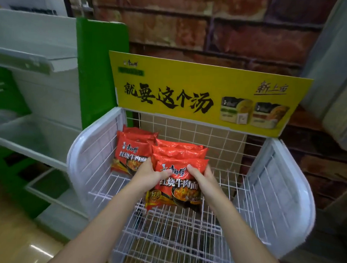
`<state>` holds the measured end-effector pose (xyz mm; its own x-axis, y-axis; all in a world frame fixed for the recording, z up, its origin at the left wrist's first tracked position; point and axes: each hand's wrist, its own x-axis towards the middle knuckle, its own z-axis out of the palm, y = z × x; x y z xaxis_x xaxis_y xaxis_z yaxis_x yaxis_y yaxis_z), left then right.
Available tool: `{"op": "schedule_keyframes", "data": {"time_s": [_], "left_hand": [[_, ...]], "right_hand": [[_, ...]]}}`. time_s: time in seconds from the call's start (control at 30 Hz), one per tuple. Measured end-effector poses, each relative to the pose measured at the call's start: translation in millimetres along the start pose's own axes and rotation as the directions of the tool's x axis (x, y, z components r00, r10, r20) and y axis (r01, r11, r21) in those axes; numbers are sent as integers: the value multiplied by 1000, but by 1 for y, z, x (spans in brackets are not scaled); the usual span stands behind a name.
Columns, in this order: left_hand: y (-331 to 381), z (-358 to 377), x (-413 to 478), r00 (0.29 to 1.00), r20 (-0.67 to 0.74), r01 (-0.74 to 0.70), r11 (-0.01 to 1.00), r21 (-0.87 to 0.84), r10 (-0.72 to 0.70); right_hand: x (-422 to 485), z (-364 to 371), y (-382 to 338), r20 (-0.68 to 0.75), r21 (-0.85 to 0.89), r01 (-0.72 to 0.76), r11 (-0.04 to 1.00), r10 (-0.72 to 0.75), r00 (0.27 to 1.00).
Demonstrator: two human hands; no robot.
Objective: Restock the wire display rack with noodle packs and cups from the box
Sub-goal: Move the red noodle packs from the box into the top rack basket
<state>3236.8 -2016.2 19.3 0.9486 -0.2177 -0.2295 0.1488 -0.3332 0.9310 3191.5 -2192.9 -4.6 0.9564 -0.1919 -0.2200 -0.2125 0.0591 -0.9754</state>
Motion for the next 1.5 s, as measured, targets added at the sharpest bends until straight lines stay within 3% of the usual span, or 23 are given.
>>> {"op": "schedule_keyframes", "data": {"time_s": [0.13,0.3,0.43,0.5,0.6,0.77,0.93,1.07,1.23,1.33,1.5], "left_hand": [[0,7,45,997,-70,-12,998,57,16],[-2,14,86,994,-87,-60,991,122,71],[-6,20,99,970,-99,-186,942,279,221],[-8,20,105,929,-83,-294,854,430,361],[-20,20,114,879,35,-352,599,719,475],[-46,20,124,900,245,-371,339,865,361],[-44,19,128,904,270,-360,251,898,332],[-37,29,115,899,264,-364,263,894,349],[-31,43,91,894,194,-371,426,825,404],[-27,56,72,883,157,-402,540,739,442],[-13,87,41,818,158,-523,602,603,553]], "right_hand": [[47,0,3,19,-67,6,998,-4,1000],[92,8,17,-87,-78,53,996,-60,994],[118,19,39,-186,-64,25,998,-37,982],[126,24,43,-234,-88,16,996,-37,972],[132,28,42,-220,-101,15,995,-37,975],[131,30,42,-151,-190,9,982,-38,988],[131,30,46,-224,-214,-41,976,-8,974],[125,27,41,-215,-209,-47,977,1,977],[107,13,30,-312,-160,-73,984,20,950],[81,0,19,-345,-141,-2,990,-47,937],[25,-22,12,-442,-104,66,992,-106,891]]}}
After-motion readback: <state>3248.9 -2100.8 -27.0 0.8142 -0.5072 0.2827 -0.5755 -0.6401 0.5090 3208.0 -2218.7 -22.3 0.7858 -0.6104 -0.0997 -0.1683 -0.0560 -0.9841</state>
